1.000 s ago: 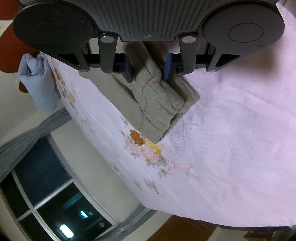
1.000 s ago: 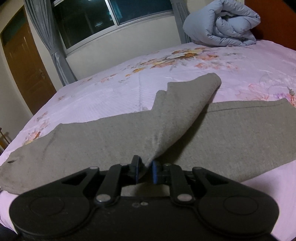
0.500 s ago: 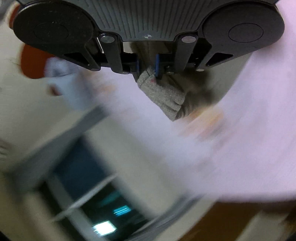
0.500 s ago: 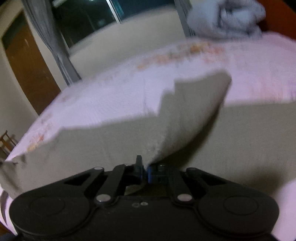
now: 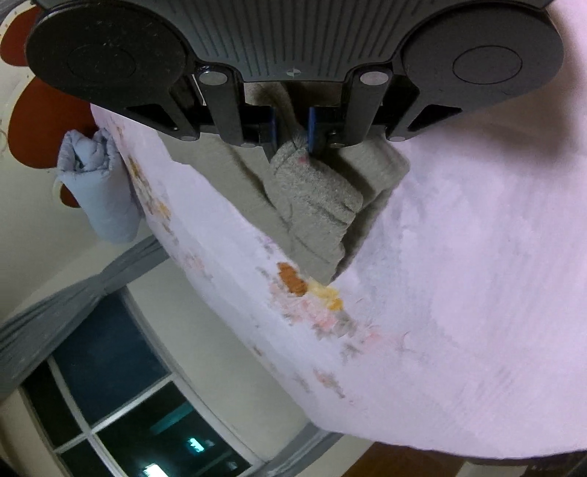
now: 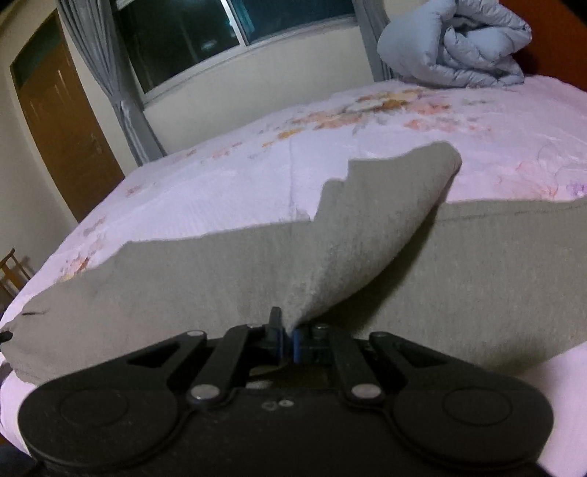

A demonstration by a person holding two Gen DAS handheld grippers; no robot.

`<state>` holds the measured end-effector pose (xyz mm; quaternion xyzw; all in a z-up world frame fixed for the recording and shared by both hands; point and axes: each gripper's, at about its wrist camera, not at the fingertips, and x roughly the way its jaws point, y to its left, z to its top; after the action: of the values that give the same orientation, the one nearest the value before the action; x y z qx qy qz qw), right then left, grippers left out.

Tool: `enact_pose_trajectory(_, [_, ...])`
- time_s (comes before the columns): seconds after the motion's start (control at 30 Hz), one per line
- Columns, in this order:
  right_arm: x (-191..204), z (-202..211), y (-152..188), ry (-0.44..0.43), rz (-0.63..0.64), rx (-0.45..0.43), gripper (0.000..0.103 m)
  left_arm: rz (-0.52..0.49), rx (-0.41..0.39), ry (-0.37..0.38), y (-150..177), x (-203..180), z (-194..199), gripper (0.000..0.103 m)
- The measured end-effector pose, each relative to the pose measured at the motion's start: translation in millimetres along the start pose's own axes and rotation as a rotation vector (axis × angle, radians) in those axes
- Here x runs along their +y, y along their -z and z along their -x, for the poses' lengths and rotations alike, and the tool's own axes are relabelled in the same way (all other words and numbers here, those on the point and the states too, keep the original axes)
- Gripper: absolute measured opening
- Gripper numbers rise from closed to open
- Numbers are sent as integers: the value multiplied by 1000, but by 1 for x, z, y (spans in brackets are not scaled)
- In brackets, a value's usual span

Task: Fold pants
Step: 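Lift the held pants leg with both tools and lay it over the other leg, then open both tools to release the stacked pants legs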

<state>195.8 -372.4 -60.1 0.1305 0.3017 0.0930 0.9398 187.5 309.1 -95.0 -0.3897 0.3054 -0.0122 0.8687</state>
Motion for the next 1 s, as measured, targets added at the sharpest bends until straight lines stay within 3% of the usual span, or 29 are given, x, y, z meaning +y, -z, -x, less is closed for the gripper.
enact_pose_trajectory(0.1, [-1,-3,1,8,13,21,0,-12,55,-34,1,7,-12,15])
enact_pose_trajectory(0.2, [-7,-8,6,16,-8,57,0,-14,36,-11,-2,4,-7,15])
enact_pose_trajectory(0.4, [3,12,-4,7,34,-41,0,-14,37,-3,-3,6,-4,15])
enact_pose_trajectory(0.53, [-9,-16,7,49,4,87,0,22,55,5,5,18,-10,16])
enact_pose_trajectory(0.6, [-17,-20,10,41,-50,103,0,23,41,10,5,15,-5,24])
enact_pose_trajectory(0.63, [-18,-14,7,42,-67,80,8,12,35,6,6,11,-1,30])
enact_pose_trajectory(0.67, [-18,-3,4,56,-71,40,17,-15,24,-25,6,6,6,52])
enact_pose_trajectory(0.73, [-23,20,-4,70,-90,-29,19,-126,-42,-166,13,-15,27,88])
enact_pose_trajectory(0.8, [-31,41,-13,99,-83,-88,21,-236,-88,-208,24,-39,42,88])
enact_pose_trajectory(0.87, [-42,53,-24,116,-78,-119,26,-275,-108,-212,37,-64,43,88])
enact_pose_trajectory(1.0, [-52,55,-48,159,-45,-164,36,-372,-123,-249,67,-117,7,89])
